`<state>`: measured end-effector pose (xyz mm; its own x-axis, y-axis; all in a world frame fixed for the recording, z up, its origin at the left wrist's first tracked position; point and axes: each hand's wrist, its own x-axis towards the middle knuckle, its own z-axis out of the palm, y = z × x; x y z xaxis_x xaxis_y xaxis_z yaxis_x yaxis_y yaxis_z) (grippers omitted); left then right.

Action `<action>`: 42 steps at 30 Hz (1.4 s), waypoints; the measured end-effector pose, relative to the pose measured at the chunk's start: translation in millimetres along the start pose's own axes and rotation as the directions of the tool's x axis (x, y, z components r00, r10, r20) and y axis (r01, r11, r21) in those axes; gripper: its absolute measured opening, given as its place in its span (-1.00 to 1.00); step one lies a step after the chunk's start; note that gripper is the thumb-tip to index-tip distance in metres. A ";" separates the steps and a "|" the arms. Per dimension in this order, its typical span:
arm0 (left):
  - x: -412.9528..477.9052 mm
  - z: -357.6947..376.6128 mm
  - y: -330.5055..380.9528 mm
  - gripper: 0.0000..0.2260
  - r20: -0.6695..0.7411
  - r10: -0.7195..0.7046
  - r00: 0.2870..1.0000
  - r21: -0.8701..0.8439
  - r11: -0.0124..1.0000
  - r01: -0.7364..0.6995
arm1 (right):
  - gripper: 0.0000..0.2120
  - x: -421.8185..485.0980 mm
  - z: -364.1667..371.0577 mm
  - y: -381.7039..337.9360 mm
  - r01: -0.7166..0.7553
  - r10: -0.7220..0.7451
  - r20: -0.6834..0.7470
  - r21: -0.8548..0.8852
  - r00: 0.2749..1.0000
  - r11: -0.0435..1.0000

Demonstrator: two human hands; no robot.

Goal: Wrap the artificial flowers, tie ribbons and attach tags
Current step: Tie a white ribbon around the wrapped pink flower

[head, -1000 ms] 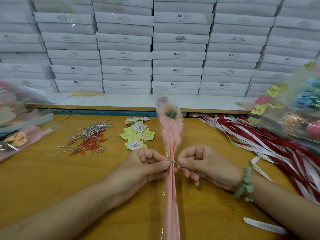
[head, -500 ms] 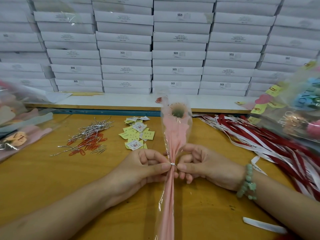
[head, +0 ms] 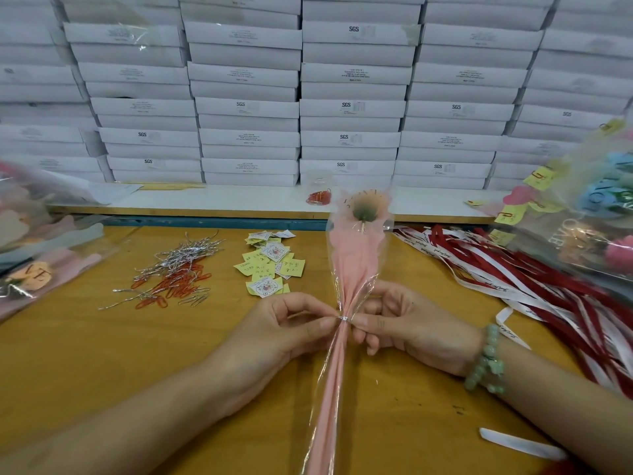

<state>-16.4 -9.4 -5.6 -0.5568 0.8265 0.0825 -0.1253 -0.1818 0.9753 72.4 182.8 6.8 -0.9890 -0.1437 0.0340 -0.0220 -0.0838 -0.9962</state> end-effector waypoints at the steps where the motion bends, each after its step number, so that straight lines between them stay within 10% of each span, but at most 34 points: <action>1: -0.4 1.5 -1.6 -0.87 -0.042 0.033 0.999 0.053 0.998 -0.031 | -0.79 -0.3 0.5 -0.5 -0.003 0.003 -0.001 -0.001 1.000 1.000; 5: -1.8 6.2 -5.7 -0.89 -0.144 0.167 0.975 0.277 0.953 -0.122 | -0.82 -0.8 2.1 -0.7 0.001 -0.001 -0.008 -0.005 1.000 1.000; 23: -5.8 16.1 3.8 -0.76 -0.149 -0.029 0.988 0.165 0.985 0.054 | -0.85 -0.4 9.1 1.8 0.031 -0.035 -0.024 -0.150 0.999 0.988; 42: -5.8 18.9 1.1 -0.85 -0.256 0.070 0.964 0.265 0.964 0.001 | -0.83 -1.3 22.2 -1.2 -0.008 -0.031 -0.111 -0.338 0.993 0.941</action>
<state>2.3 -4.3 -1.1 -0.7559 0.6477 0.0950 0.0962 -0.0335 0.9948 76.9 161.2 9.7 -0.9980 -0.0301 0.0562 -0.0620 0.2555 -0.9648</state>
